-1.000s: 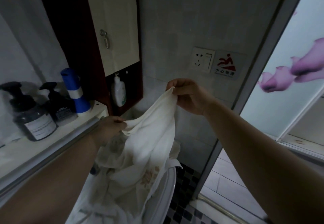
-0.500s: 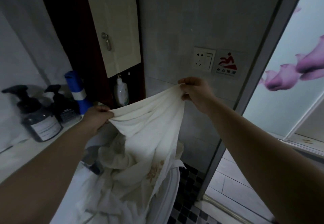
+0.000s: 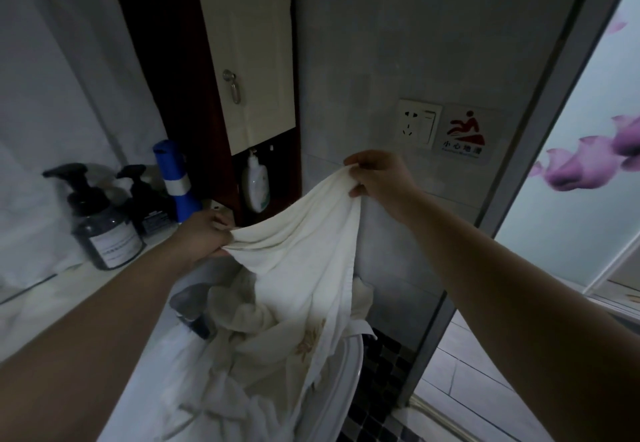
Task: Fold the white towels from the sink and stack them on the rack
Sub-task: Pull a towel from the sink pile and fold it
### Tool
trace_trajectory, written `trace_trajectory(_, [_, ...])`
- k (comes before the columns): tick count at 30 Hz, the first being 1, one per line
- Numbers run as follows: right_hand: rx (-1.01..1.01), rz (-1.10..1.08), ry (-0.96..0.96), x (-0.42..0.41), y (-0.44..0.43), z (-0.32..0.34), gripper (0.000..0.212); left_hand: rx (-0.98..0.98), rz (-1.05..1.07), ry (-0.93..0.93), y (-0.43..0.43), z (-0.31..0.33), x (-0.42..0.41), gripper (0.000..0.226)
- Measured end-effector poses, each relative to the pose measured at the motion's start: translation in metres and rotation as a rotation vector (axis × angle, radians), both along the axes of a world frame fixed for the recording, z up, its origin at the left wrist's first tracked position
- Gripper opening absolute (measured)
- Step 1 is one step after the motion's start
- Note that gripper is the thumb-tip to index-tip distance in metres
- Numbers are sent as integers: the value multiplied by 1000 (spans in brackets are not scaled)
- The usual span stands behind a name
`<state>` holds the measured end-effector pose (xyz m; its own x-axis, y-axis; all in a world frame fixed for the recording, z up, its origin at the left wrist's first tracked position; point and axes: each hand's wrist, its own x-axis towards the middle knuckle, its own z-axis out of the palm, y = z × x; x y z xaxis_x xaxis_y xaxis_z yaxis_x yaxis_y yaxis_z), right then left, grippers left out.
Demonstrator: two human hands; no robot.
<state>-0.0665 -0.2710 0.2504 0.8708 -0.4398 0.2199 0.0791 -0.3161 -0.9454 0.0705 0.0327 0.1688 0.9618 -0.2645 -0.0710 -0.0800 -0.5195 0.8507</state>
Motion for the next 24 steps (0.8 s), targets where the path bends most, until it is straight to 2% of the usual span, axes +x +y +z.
trace_trajectory(4, [-51, -188, 28, 5, -7, -1, 22, 41, -117, -129, 13, 3, -6, 28])
trace_trajectory(6, [-41, -281, 62, 8, -10, -3, 20, 61, -205, -284, 20, 3, -6, 30])
trace_trajectory(8, [-19, -320, 69, 10, -10, -4, 23, 109, -282, -398, 22, 5, -10, 39])
trace_trajectory(11, [15, -326, 59, 12, -7, -4, 26, 176, -305, -448, 24, 9, -12, 46])
trace_trajectory(16, [9, -333, 43, 13, -8, -3, 28, 395, -417, -482, 32, 14, -11, 24])
trace_trajectory(20, [64, -371, 12, 12, -15, -6, 24, 357, -460, -486, 47, 22, -12, 7])
trace_trajectory(22, [73, -362, 2, 11, -16, -10, 22, 360, -398, -550, 48, 27, -12, 10])
trace_trajectory(24, [122, -352, -21, 12, -15, -12, 26, 277, -336, -555, 46, 35, -10, 11])
